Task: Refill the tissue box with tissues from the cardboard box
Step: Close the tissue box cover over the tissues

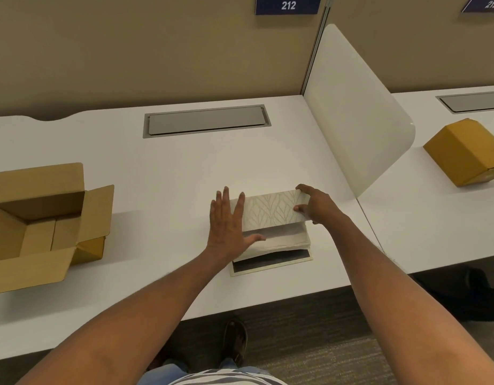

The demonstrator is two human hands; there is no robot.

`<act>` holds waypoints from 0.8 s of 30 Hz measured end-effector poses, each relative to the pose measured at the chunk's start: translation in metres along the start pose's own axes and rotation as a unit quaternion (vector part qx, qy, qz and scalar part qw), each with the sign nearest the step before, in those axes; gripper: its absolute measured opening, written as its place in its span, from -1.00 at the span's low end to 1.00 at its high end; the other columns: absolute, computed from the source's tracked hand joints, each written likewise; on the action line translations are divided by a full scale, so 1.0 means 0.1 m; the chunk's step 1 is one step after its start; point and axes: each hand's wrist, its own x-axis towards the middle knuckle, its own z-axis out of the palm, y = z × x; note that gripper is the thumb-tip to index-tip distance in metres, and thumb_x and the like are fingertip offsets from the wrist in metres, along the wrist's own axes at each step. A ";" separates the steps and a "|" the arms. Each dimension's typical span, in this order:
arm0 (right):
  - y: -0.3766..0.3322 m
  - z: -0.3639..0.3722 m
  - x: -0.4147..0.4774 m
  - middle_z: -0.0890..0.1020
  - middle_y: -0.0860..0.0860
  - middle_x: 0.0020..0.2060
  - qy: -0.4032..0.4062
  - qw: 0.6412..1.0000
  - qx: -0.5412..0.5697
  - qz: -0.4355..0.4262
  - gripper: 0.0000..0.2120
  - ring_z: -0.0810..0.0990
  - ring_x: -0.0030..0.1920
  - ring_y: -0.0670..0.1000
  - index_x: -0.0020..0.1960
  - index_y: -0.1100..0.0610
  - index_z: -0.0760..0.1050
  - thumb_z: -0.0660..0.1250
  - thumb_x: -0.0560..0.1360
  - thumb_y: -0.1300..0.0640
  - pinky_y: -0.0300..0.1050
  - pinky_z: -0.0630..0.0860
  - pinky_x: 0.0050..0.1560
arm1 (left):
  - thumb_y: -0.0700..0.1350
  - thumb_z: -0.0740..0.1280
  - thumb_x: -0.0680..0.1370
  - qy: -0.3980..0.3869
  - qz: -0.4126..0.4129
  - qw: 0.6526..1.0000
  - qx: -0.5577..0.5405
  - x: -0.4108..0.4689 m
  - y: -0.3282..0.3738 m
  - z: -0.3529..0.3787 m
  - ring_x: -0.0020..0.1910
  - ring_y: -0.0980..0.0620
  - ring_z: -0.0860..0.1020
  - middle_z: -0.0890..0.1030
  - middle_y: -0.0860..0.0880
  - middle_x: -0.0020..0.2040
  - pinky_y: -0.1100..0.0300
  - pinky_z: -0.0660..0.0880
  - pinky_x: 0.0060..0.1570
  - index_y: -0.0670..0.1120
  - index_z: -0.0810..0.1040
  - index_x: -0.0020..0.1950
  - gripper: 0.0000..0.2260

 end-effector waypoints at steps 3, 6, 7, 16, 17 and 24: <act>0.00 0.00 -0.02 0.48 0.15 0.21 0.000 1.000 0.011 0.002 -0.48 0.48 -0.06 0.12 0.37 -0.01 0.35 0.42 0.46 0.18 0.03 0.60 -0.18 | 0.40 0.38 0.26 -0.059 -0.018 0.998 -0.034 0.09 -0.08 -0.05 0.53 -0.20 -0.25 -0.17 -0.20 0.57 -0.11 -0.18 0.52 0.00 -0.18 0.56 0.11; 0.02 0.00 -0.03 0.47 0.15 0.23 -0.005 1.000 0.013 -0.005 -0.48 0.49 -0.06 0.13 0.38 -0.02 0.34 0.40 0.48 0.17 0.00 0.60 -0.22 | 0.35 0.48 0.19 -0.097 -0.012 0.995 -0.020 0.07 -0.12 -0.04 0.53 -0.21 -0.23 -0.11 -0.18 0.55 -0.10 -0.14 0.52 0.04 -0.29 0.53 0.23; 0.04 0.00 -0.04 0.46 0.15 0.24 -0.010 1.000 0.015 -0.007 -0.47 0.50 -0.05 0.14 0.40 -0.03 0.32 0.40 0.48 0.16 0.01 0.61 -0.20 | 0.35 0.49 0.17 -0.099 -0.012 0.995 -0.005 0.07 -0.11 -0.04 0.53 -0.23 -0.22 -0.10 -0.19 0.54 -0.10 -0.14 0.52 0.04 -0.32 0.53 0.25; 0.21 -0.03 -0.14 0.42 0.18 0.36 -0.055 0.997 -0.010 -0.057 -0.33 0.48 0.12 0.17 0.50 -0.08 0.14 0.39 0.49 0.08 -0.04 0.40 0.09 | 0.44 0.33 0.28 -0.088 -0.019 0.995 0.051 0.01 -0.01 0.06 0.51 -0.30 -0.24 -0.09 -0.28 0.52 -0.13 -0.18 0.50 -0.05 -0.32 0.53 0.15; 0.22 -0.03 -0.15 0.45 0.19 0.32 -0.054 0.997 -0.014 -0.061 -0.34 0.48 0.17 0.19 0.48 -0.07 0.17 0.41 0.48 0.07 -0.07 0.39 0.09 | 0.44 0.30 0.30 -0.081 -0.019 0.995 0.054 0.00 -0.01 0.08 0.51 -0.30 -0.23 -0.08 -0.28 0.52 -0.13 -0.17 0.51 -0.05 -0.30 0.54 0.12; 0.25 -0.01 -0.24 0.55 0.13 0.00 -0.032 0.997 -0.007 -0.066 -0.43 0.53 -0.12 0.12 0.25 0.03 0.36 0.54 0.34 0.15 -0.15 0.42 -0.22 | 0.35 0.31 0.38 -0.033 0.003 0.999 0.036 -0.19 -0.02 0.22 0.52 -0.28 -0.15 0.01 -0.23 0.48 -0.14 0.00 0.51 0.02 -0.18 0.51 -0.06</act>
